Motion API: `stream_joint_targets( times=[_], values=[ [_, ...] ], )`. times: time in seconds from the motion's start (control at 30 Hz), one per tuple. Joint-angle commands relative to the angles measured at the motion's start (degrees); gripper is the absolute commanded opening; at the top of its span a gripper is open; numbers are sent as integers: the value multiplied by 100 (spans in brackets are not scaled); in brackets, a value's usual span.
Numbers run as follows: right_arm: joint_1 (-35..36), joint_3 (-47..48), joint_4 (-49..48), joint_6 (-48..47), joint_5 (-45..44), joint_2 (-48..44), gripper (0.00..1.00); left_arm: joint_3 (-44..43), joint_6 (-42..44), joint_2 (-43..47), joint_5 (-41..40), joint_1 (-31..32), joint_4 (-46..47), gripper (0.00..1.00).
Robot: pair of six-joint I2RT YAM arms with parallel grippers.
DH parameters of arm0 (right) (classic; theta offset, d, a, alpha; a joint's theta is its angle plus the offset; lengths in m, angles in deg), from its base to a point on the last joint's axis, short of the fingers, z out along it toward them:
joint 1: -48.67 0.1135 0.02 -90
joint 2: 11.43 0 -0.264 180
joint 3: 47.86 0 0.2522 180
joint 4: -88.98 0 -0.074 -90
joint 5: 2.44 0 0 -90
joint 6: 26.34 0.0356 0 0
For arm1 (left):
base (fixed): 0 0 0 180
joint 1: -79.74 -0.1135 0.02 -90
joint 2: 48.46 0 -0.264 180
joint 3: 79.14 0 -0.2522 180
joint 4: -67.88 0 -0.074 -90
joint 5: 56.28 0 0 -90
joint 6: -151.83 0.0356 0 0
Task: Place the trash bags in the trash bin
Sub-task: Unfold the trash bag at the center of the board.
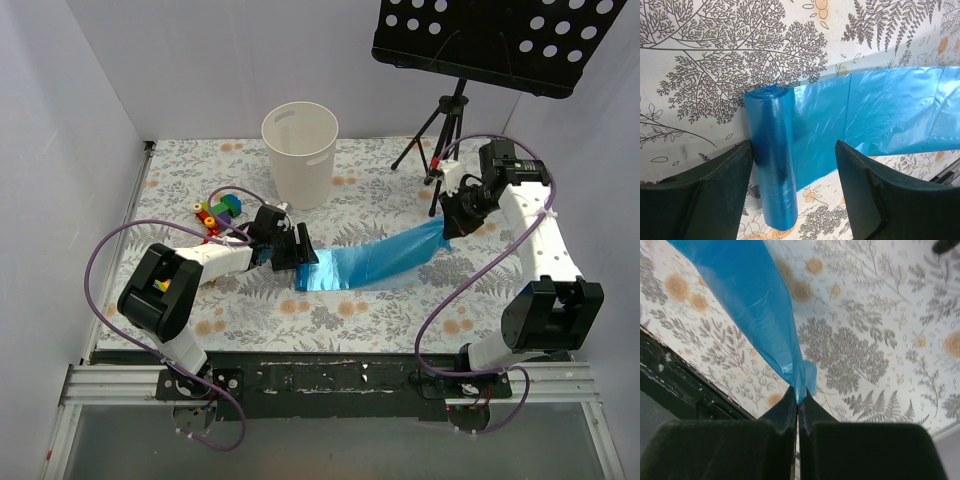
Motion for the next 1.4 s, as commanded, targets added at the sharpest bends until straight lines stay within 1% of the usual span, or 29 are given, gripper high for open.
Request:
stream_joint_targets(
  times=[0.0,0.03,0.17,0.27,0.43,0.7,0.73,0.83,0.93,1.0,1.23,1.37],
  values=[
    [-51,-328,-375,32,-757,-101,1,212,175,69,-324,-73,-176,66],
    [-234,-390,-384,15,-810,-75,1,247,184,87,-341,-82,-176,66],
    [-306,-548,-463,59,-1178,-22,1,256,227,113,-385,-117,-228,66],
    [-490,-505,-533,120,-1530,5,1,230,280,78,-438,-117,-281,66],
    [-780,-382,-569,77,-1724,-48,1,247,307,87,-526,-135,-325,67],
    [-965,-496,-692,59,-1891,-267,1,291,359,122,-561,-170,-351,67],
    [-1000,-409,-648,59,-1796,-294,1,309,359,113,-570,-170,-351,67],
    [-1000,4,-516,-38,-936,-469,1,335,403,157,-474,-179,-281,68],
    [-974,574,-288,-126,-136,-566,1,362,482,210,-167,-179,-97,73],
    [-939,926,-130,-170,251,-575,1,397,552,254,176,-179,52,76],
    [-895,1613,46,-3,797,-637,1,397,588,254,458,-179,141,78],
    [-886,1912,73,67,877,-628,1,388,579,210,616,-188,220,77]
  ],
)
